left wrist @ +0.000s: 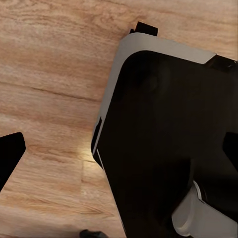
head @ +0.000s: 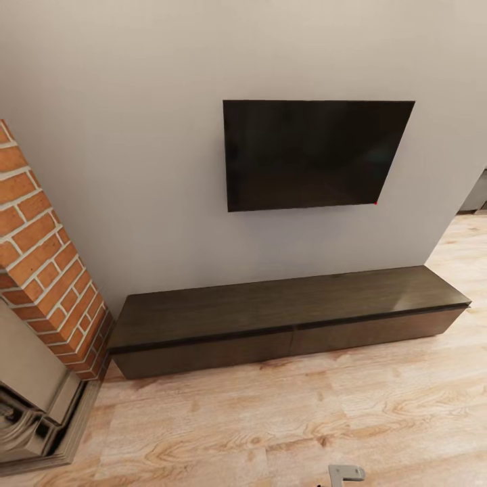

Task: Place each of the two pumpkins and all three candles from the living room inside a cabinet in the living room (use any cabinet), then make sure every cabinet is closed, and position the cauldron so it is next to a table in the living room.

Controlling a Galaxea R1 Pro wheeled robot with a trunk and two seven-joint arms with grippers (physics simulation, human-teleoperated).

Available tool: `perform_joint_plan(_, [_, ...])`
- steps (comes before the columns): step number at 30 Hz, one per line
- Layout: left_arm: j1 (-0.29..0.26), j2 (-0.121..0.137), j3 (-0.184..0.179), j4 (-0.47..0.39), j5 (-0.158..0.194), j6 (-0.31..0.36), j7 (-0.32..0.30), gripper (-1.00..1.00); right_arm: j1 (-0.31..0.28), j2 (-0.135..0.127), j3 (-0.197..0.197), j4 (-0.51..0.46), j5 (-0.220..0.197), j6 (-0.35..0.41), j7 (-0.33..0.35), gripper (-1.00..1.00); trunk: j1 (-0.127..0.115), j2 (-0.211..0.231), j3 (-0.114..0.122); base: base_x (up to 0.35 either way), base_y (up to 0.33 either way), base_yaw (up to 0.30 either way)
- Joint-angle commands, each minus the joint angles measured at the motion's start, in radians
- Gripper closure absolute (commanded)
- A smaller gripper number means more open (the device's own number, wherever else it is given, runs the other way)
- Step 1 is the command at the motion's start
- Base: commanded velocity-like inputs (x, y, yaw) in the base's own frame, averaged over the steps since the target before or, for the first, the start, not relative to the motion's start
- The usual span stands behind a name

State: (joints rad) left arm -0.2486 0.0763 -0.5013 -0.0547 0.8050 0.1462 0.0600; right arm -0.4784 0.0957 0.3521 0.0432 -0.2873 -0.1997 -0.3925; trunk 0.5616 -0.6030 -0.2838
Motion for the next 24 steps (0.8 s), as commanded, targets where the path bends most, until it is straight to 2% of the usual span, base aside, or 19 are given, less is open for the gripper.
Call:
perform_joint_plan(1, [0.001, 0.001, -0.008, -0.003, 0.010, 0.006, 0.006, -1.00, -0.002, 0.001, 0.008, 0.004, -0.010, -0.008, 0.000, -1.00, 0.000, -0.001, -0.001, 0.000, 0.000, 0.000])
perform_joint_plan(10, [0.003, 0.009, -0.008, 0.009, 0.001, -0.003, 0.006, -1.00, -0.002, 0.001, 0.008, 0.004, -0.010, -0.007, 0.000, -1.00, 0.000, -0.001, -0.001, 0.000, 0.000, 0.000])
perform_joint_plan(24, [0.003, 0.005, -0.008, 0.010, 0.001, -0.022, 0.006, -1.00, -0.002, 0.001, 0.008, 0.004, -0.010, -0.009, 0.000, -1.00, 0.000, -0.001, -0.001, 0.000, 0.000, 0.000])
